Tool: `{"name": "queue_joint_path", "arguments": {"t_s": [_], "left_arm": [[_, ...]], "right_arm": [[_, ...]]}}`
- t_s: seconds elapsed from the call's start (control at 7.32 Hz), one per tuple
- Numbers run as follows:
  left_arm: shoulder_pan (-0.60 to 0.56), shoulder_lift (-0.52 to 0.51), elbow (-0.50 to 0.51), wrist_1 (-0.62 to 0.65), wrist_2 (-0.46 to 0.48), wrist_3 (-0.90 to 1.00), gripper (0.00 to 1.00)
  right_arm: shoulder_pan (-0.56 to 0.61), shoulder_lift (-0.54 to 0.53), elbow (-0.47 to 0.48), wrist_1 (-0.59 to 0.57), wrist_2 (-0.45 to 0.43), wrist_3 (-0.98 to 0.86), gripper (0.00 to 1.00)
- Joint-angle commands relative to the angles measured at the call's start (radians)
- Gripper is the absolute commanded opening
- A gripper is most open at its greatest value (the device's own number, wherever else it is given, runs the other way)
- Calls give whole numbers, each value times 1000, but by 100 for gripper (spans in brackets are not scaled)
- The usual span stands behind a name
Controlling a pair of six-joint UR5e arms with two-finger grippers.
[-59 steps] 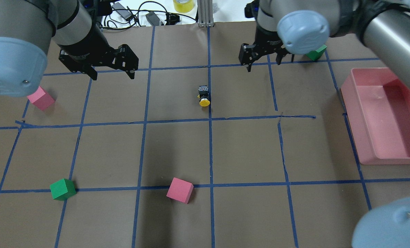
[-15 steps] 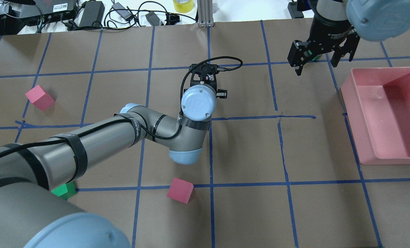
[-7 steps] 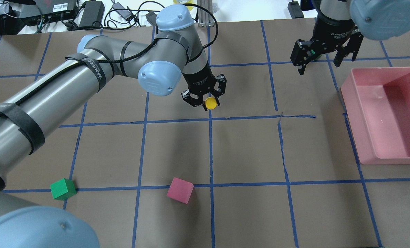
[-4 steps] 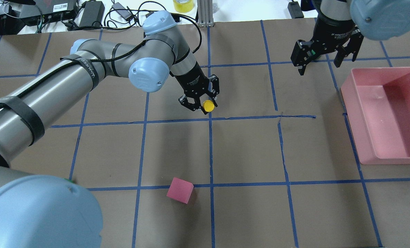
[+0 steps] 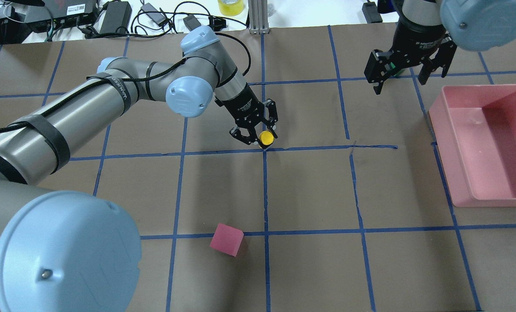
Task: Align button upright
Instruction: 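Lift and rotate the button with the left gripper, cap facing up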
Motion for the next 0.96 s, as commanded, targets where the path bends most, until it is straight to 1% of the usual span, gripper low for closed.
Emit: {"name": "queue_joint_path", "arguments": {"t_s": [0.0, 0.14, 0.27, 0.68, 0.82], "left_arm": [[3, -4, -11, 0, -7, -2, 0], [3, -4, -14, 0, -6, -2, 62], [3, -3, -22, 0, -7, 7, 100], [7, 37, -5, 1, 5, 17, 100], [48, 81, -2, 3, 8, 21, 100]], "right_arm": [[0, 0, -1, -19, 5, -1, 100], [-1, -1, -2, -19, 5, -1, 100], [-1, 0, -2, -21, 5, 0, 100], [5, -5, -9, -35, 7, -1, 100], [8, -18, -12, -35, 8, -1, 100]]}}
